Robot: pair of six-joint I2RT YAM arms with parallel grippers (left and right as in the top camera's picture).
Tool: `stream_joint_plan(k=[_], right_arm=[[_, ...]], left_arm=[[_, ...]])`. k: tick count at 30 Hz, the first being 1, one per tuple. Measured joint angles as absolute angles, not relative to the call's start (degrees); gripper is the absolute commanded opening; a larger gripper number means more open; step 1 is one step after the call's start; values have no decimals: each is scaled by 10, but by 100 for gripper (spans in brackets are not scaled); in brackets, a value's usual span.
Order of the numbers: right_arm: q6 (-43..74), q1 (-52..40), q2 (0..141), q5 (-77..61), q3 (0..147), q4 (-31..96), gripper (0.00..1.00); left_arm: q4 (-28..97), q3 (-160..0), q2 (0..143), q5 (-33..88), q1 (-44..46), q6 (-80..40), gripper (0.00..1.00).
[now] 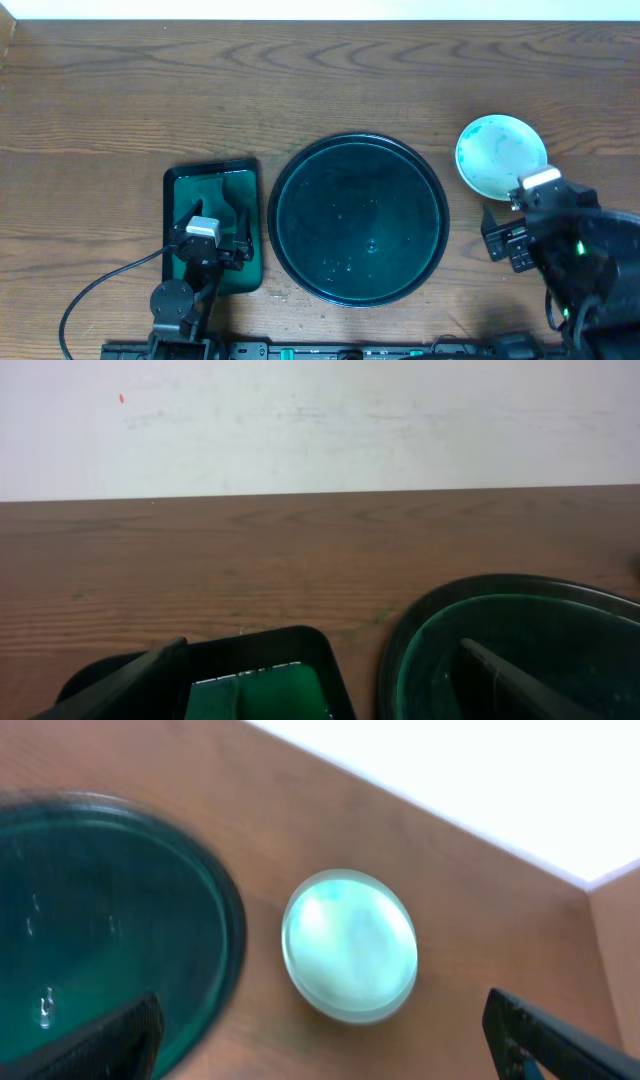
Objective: Clean dirty plates on tray and stack at the side
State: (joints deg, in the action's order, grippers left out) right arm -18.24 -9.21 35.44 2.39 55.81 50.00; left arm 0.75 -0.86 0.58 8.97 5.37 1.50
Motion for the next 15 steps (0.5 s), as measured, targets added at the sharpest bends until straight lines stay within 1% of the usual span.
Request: stream_joint_plan(k=[3,8,12,15], right_arm=[[-157,-91,294,-3,491,412,99],[-68,-78,184,-25,330,247,99],[-1,-74,112,-32,208,149,99],[44,-73,69,-33,135,107,99]], left_arm=[[8,-9,6,88,54,15,83],[9,-10,6,86,54,15,83],[9,-10,6,86,54,15,83],[9,-10,6,86,54,15,83]])
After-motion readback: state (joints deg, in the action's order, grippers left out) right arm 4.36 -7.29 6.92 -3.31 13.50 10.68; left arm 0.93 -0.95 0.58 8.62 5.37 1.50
